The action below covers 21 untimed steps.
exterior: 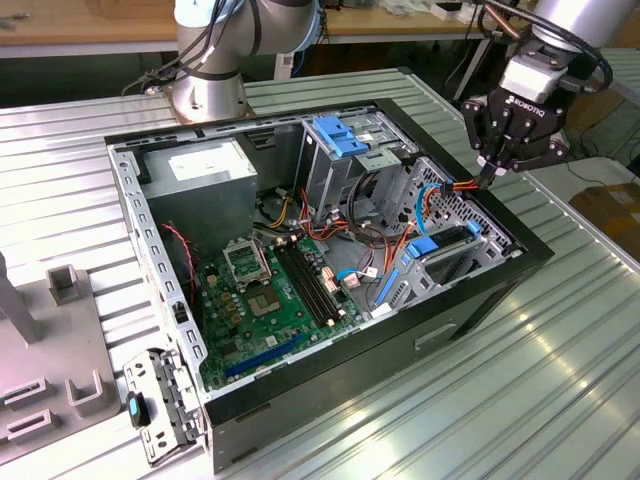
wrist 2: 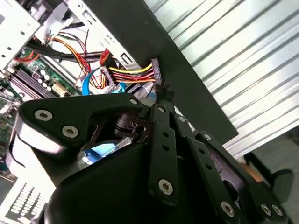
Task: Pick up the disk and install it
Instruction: 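Insert the first disk wire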
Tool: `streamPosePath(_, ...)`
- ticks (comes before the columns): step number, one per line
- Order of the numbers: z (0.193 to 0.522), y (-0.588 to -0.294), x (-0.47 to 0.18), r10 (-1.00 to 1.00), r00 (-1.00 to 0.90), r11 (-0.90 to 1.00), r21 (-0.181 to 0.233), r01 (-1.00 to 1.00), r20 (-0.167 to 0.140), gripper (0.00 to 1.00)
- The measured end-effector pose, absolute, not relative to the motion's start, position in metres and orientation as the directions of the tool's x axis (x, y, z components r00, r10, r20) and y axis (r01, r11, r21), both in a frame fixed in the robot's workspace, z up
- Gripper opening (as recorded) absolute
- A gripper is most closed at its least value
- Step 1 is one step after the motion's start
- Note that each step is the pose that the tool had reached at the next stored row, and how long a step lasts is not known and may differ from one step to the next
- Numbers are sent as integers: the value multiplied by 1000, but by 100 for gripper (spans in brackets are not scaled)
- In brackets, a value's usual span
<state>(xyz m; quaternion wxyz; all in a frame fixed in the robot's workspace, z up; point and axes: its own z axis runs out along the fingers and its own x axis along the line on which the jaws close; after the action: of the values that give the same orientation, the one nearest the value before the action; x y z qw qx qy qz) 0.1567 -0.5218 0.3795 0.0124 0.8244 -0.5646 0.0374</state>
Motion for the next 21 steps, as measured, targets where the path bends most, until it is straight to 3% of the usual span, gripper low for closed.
streamPosePath(4, 379, -522, 157, -831, 551, -554, -22, -832, 75, 11)
streamPosePath(5, 379, -522, 157, -800, 595, -598, -22, -801, 76, 24)
streamPosePath(18, 377, -522, 158, -546, 834, -837, -22, -547, 76, 24)
streamPosePath(21, 374, -517, 158, -509, 856, -860, -22, -509, 92, 24)
